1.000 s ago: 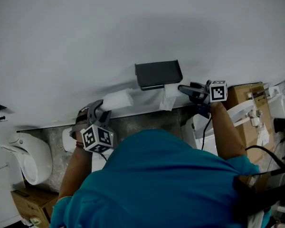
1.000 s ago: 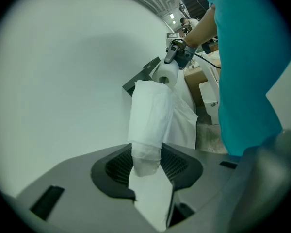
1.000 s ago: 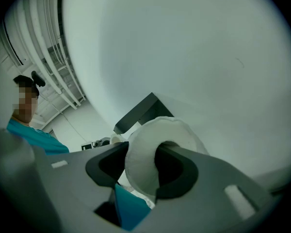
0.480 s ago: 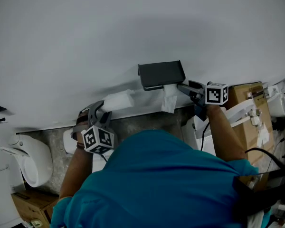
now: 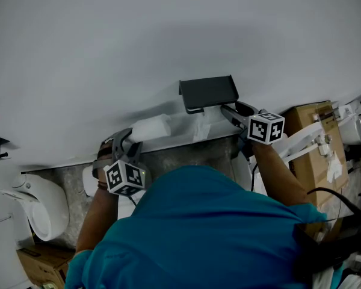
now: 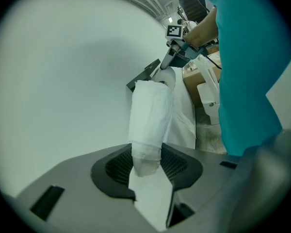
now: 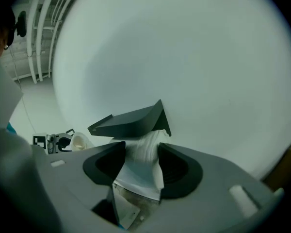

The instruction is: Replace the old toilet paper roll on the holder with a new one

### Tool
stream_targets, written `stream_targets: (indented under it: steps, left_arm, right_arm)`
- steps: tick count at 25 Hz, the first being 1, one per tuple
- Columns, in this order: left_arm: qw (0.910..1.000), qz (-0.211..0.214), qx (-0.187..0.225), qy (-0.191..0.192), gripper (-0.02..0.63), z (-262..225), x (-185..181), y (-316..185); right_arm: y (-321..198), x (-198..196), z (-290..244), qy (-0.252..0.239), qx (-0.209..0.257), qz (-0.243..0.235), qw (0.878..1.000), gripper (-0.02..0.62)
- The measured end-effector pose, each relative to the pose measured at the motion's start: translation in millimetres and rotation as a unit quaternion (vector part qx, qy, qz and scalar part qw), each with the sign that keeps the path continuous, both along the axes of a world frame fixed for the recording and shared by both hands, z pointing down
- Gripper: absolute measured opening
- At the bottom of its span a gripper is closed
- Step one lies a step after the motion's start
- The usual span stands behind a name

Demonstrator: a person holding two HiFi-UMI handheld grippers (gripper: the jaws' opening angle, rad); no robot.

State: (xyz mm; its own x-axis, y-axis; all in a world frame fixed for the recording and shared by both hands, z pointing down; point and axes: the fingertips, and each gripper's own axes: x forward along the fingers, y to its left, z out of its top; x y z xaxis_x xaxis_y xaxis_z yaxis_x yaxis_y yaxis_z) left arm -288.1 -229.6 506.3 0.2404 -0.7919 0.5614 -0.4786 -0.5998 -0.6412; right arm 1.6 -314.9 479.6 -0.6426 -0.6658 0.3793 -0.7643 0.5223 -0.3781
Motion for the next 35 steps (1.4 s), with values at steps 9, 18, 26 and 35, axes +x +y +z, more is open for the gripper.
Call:
stream_targets:
  steps: [9,18,26,35]
  left_arm:
    - [1.0,0.005,0.0,0.001,0.169,0.1,-5.5,3.2]
    - [1.0,0.003,0.004,0.002,0.169,-1.4,-10.8,7.3]
    - [0.9998,-0.013,0.017,0.001,0.169,-16.3,-3.2,-2.2]
    - [0.9971,-0.047,0.056,-0.023,0.167,-91.1,32.4,-17.3]
  right_arm:
    - [6.4,-15.2,-2.4,0.024,0.014,0.025,0.999,0.209]
    - [14.6,-41.9,-1.2,0.035,0.017,0.014,0.999,0.209]
    - [15.4,-39.1,-9.6,0.024,0.035,-0.009,0.999,0.242]
    - [26.7,12.8,-15.3,-0.013,0.079,-0.088,0.993,0.253]
